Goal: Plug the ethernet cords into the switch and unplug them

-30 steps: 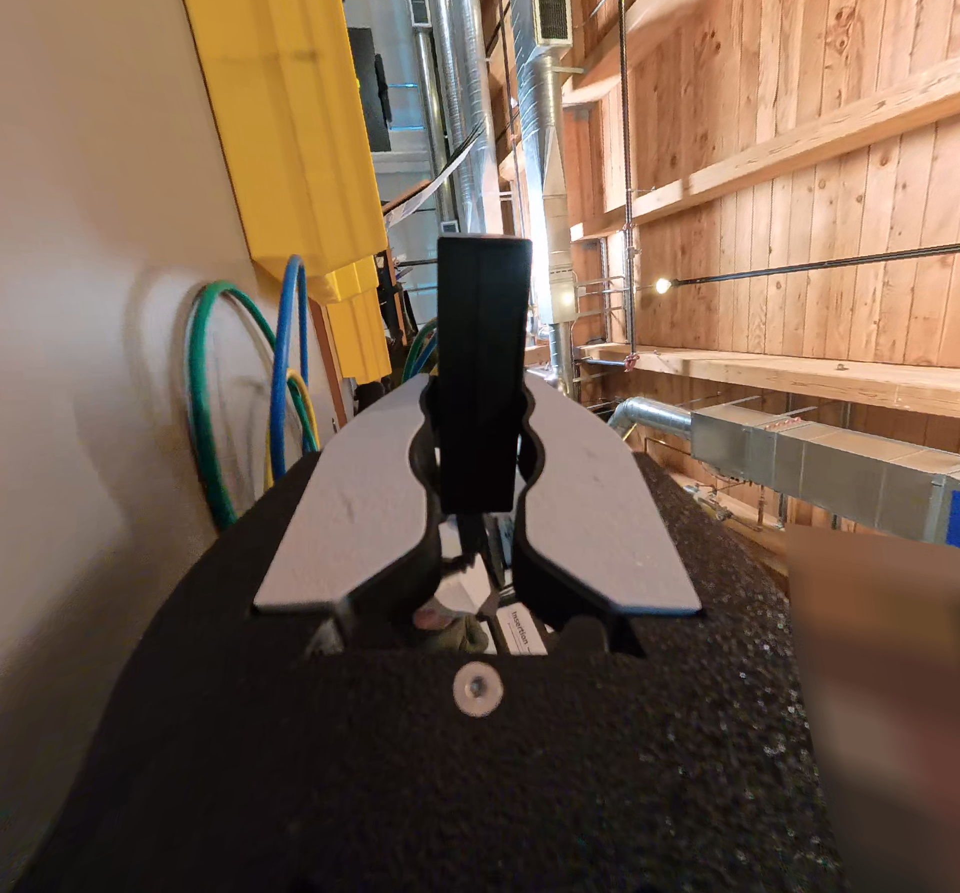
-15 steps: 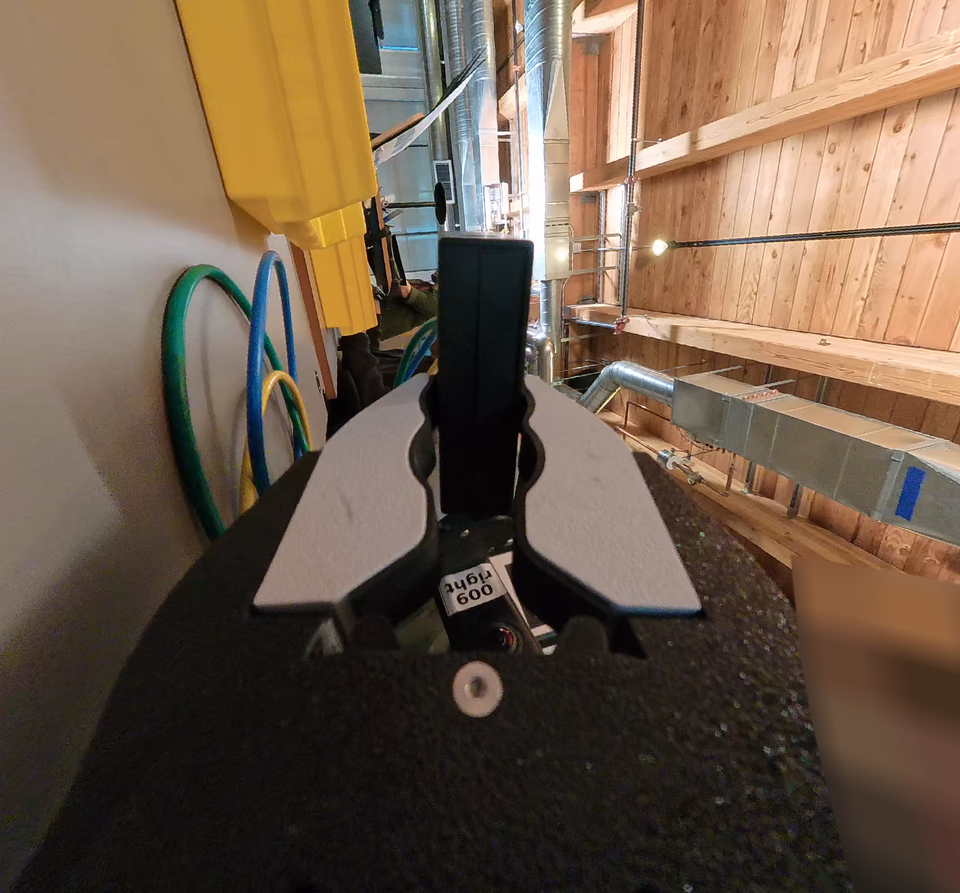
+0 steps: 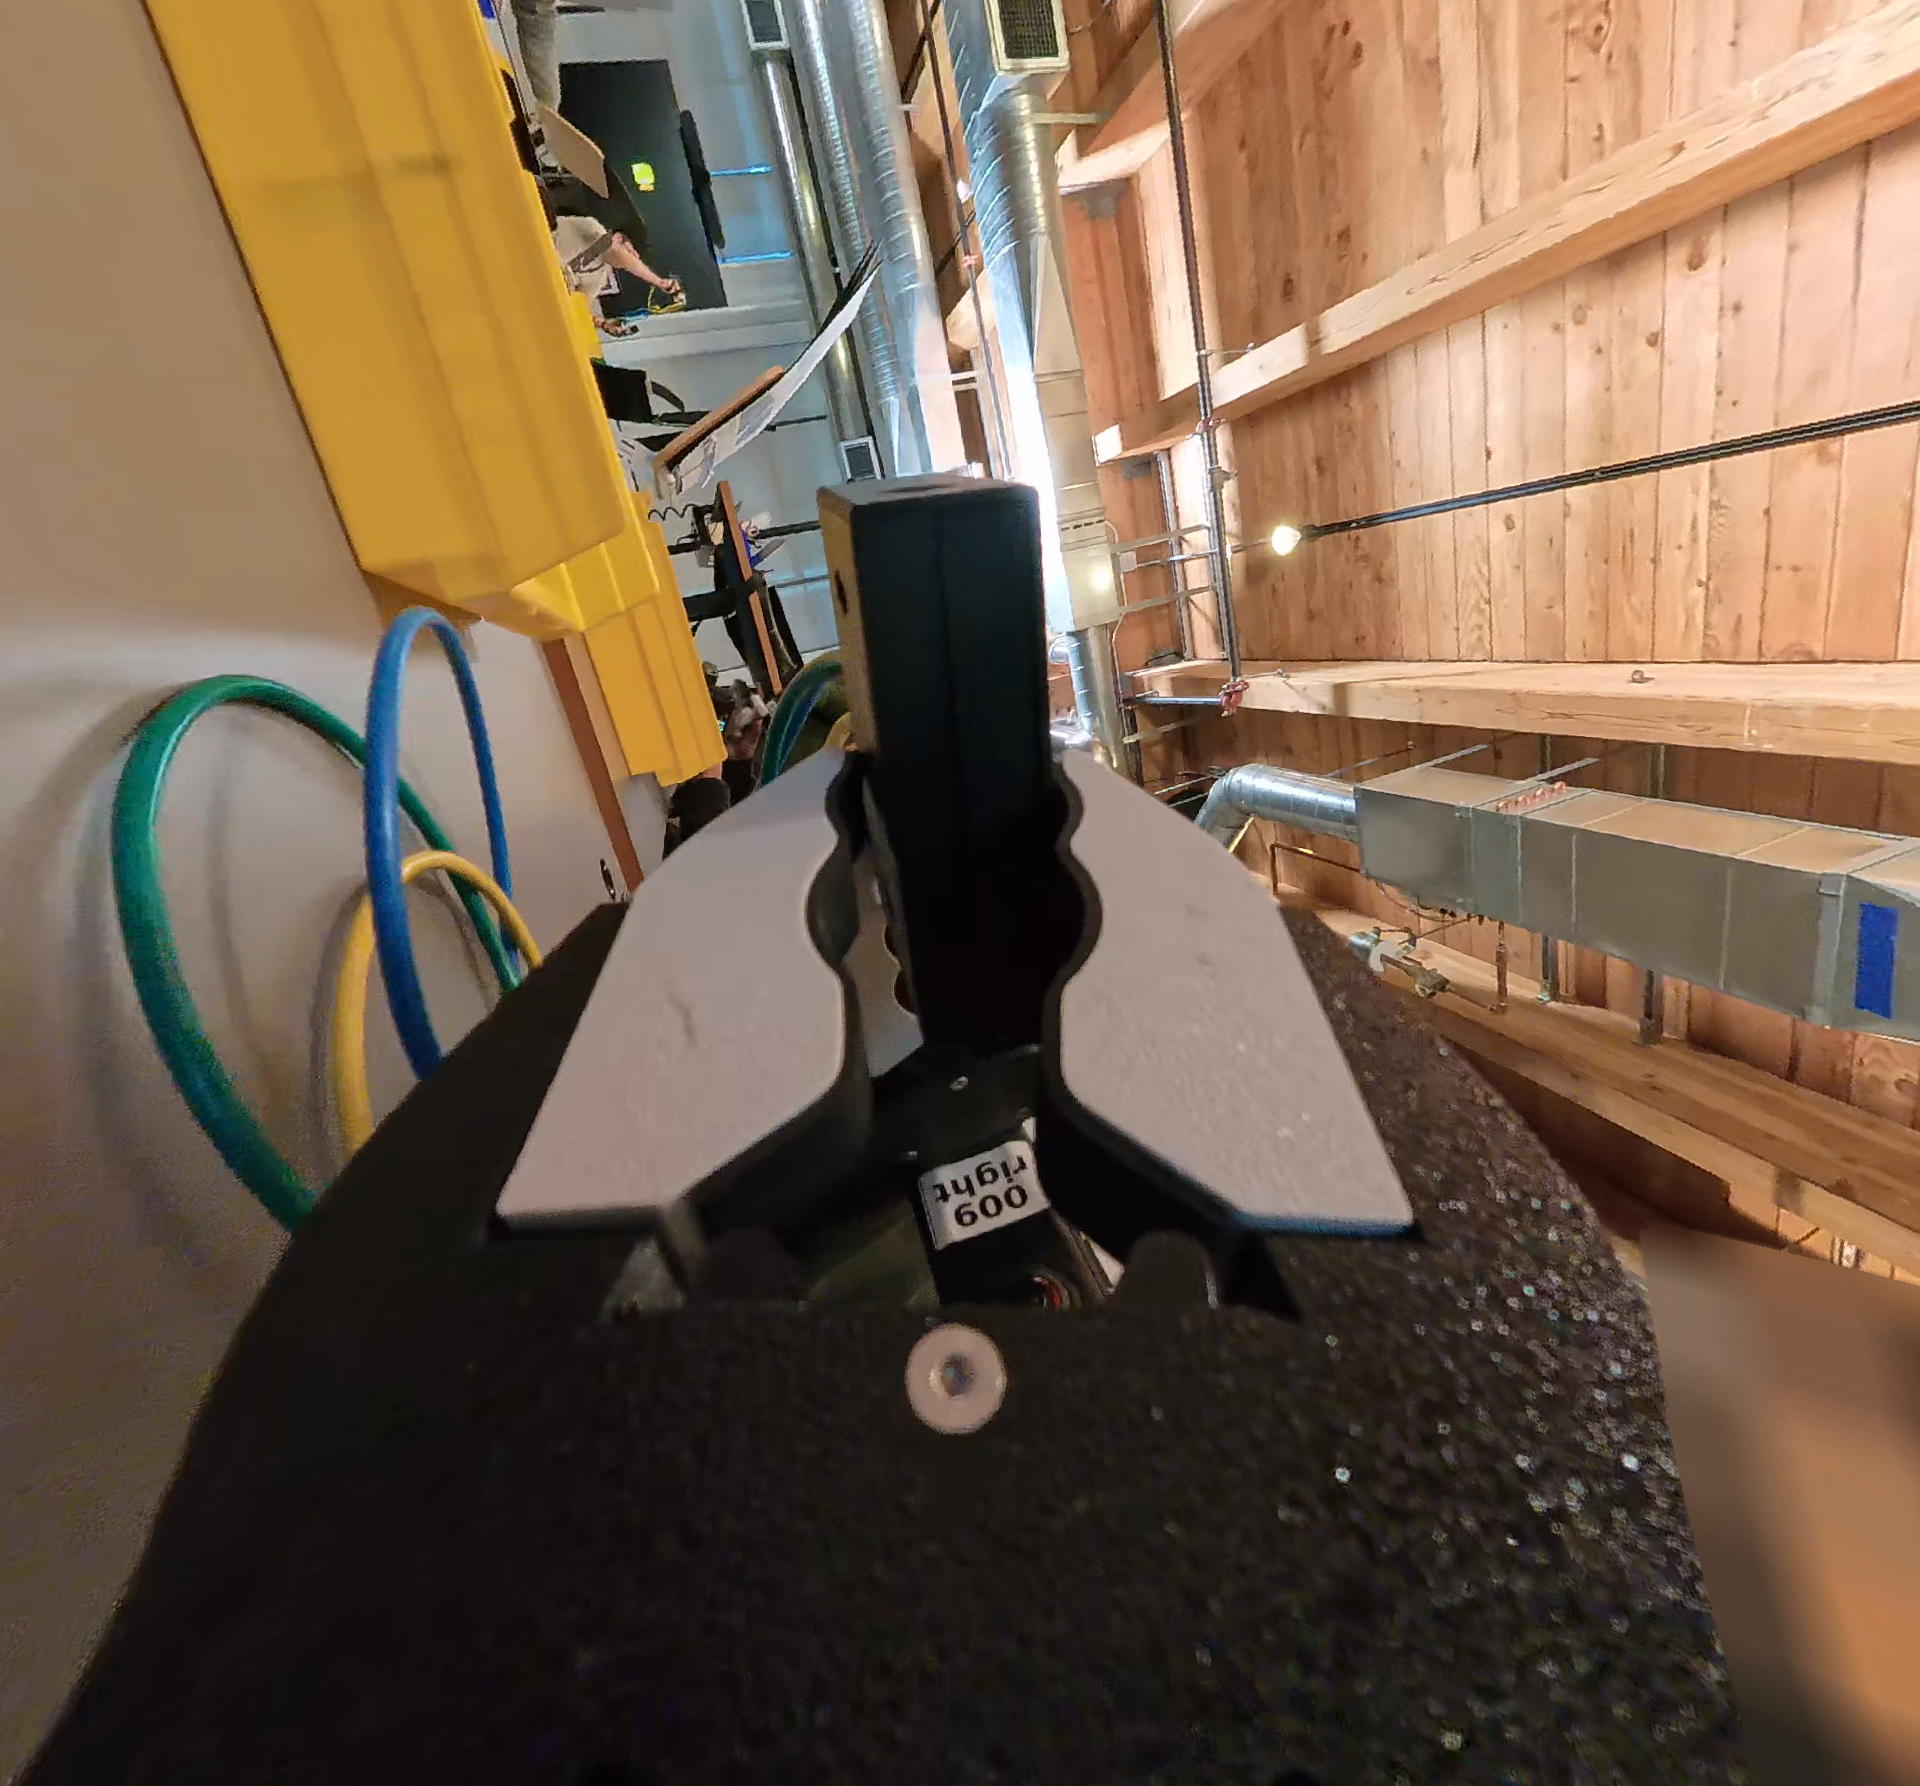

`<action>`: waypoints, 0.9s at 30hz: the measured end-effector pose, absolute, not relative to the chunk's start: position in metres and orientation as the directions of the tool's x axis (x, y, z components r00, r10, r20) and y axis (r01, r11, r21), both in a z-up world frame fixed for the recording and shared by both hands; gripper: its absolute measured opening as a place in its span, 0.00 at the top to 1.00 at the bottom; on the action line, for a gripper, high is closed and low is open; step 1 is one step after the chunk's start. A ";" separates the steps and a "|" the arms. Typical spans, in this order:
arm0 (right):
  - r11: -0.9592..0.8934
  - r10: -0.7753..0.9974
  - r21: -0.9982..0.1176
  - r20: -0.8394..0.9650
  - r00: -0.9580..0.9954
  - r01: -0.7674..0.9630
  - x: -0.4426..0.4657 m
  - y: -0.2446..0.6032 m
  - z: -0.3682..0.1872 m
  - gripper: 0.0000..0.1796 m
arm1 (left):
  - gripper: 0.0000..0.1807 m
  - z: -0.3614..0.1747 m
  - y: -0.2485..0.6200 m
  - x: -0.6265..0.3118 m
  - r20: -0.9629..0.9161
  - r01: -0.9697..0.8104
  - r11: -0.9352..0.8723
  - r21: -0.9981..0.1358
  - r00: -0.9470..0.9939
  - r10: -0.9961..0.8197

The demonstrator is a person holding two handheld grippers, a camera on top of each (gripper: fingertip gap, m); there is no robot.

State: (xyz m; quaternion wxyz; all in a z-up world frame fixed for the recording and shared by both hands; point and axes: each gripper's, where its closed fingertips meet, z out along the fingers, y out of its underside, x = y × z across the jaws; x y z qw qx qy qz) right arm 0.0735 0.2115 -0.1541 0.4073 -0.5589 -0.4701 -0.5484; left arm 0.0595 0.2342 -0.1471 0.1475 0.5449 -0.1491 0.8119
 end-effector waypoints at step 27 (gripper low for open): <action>-0.216 0.190 0.092 0.980 -0.051 0.972 0.068 0.220 -0.186 0.93 | 0.85 -0.181 0.246 0.069 0.948 -0.403 -0.914 -0.037 -0.303 0.095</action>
